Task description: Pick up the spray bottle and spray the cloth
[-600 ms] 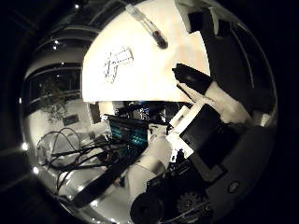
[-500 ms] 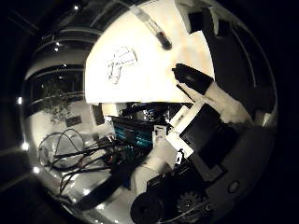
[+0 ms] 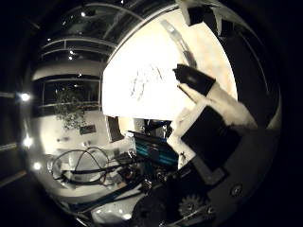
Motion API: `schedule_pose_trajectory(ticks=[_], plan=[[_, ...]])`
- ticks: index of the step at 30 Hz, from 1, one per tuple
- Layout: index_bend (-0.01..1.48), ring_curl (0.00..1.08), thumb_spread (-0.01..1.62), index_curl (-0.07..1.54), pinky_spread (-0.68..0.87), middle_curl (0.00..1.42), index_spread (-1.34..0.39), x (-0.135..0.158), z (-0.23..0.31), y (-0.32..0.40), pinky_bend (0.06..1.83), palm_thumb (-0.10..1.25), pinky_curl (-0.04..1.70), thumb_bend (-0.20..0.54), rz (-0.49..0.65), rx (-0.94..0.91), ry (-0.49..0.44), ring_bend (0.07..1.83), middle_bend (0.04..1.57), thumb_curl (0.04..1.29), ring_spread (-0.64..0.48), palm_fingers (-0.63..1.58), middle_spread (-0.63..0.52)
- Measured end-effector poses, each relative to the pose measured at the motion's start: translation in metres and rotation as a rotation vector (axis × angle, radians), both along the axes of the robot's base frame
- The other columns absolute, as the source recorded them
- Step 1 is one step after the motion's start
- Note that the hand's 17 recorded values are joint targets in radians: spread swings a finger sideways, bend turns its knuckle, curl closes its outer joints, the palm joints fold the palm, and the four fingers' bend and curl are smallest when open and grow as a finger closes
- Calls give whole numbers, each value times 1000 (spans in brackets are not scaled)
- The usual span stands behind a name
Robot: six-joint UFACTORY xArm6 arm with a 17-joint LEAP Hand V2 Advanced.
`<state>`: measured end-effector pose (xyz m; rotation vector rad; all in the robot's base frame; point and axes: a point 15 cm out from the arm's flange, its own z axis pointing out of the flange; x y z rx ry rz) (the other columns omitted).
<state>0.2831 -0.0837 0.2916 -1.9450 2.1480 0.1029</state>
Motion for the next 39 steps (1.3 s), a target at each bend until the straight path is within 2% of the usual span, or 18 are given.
schedule_pose_trajectory(ticks=[1,6,10,15,19,22,25,28,36,39], plan=[[100,182,1078,381,404,441,-367,6,-3,-2,552,711,153,-36,-16,11,-19,684,402,351,-33,350,-116],[133,179,1046,285,402,407,-287,18,-47,-10,670,609,193,-32,-121,85,-57,663,373,329,120,174,-3],[145,180,1036,271,413,392,-254,27,-80,-21,693,593,207,-28,-217,161,-99,624,366,323,176,107,60],[146,175,1026,260,421,368,-218,27,-128,-42,667,546,217,-30,-321,231,-38,537,350,310,225,20,144],[142,182,1019,252,431,345,-199,33,-136,-51,636,513,230,-31,-379,293,-96,484,305,303,250,-28,193],[114,186,980,227,443,328,-204,38,-144,-50,636,418,245,-51,-401,339,-124,452,253,287,269,-72,218],[110,194,926,195,446,317,-220,35,-155,-47,614,339,254,-43,-408,359,-103,432,208,280,277,-86,229],[113,199,902,173,449,310,-232,33,-164,-47,599,309,262,-37,-402,365,-92,405,186,284,278,-91,232],[119,219,874,152,444,296,-228,36,-176,-37,557,295,279,-31,-407,410,-153,377,185,295,280,-77,232],[118,227,859,150,445,294,-225,35,-184,-31,549,294,286,-34,-388,424,-145,369,186,297,281,-75,232]])
